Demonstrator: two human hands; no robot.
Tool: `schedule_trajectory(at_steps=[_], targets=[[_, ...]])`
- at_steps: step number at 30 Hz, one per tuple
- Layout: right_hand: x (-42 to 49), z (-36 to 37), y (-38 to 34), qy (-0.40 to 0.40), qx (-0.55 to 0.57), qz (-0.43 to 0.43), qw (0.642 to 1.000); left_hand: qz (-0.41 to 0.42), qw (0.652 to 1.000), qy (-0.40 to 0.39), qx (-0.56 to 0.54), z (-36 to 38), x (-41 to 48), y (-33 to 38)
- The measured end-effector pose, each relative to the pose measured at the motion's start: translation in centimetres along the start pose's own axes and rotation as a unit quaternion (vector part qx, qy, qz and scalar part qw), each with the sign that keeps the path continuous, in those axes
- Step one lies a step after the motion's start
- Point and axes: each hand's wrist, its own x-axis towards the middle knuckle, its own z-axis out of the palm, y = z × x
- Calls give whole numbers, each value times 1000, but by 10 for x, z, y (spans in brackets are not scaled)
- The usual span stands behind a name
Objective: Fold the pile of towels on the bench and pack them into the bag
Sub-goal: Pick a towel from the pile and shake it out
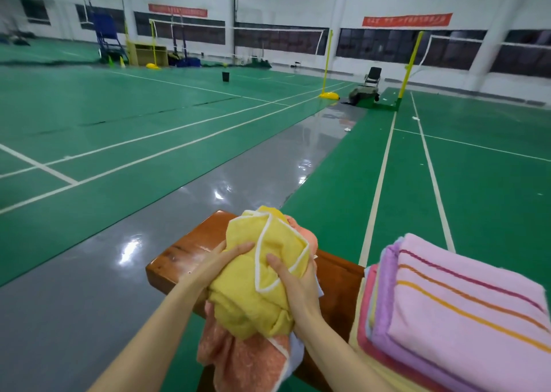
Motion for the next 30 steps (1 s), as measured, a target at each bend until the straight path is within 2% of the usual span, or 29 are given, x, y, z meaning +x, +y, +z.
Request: schedule_trajectory(at_steps=[6, 10, 14, 18, 23, 30], targets=[[-1, 3, -36, -39, 41, -65, 996, 59, 998, -9, -11, 0, -28, 56], [-2, -10, -97, -59, 86, -125, 987, 127, 992, -5, 17, 6, -43, 122], [-11, -49, -160, -51, 106, -169, 979, 197, 980, -33, 21, 44, -67, 187], [-26, -113, -218, -35, 108, -211, 971, 258, 963, -65, 35, 105, -90, 248], [-66, -216, -278, 31, 82, -271, 959, 321, 936, -145, 7, 213, -125, 297], [-140, -376, -290, 145, 13, -276, 950, 316, 908, -269, -52, 384, -170, 289]])
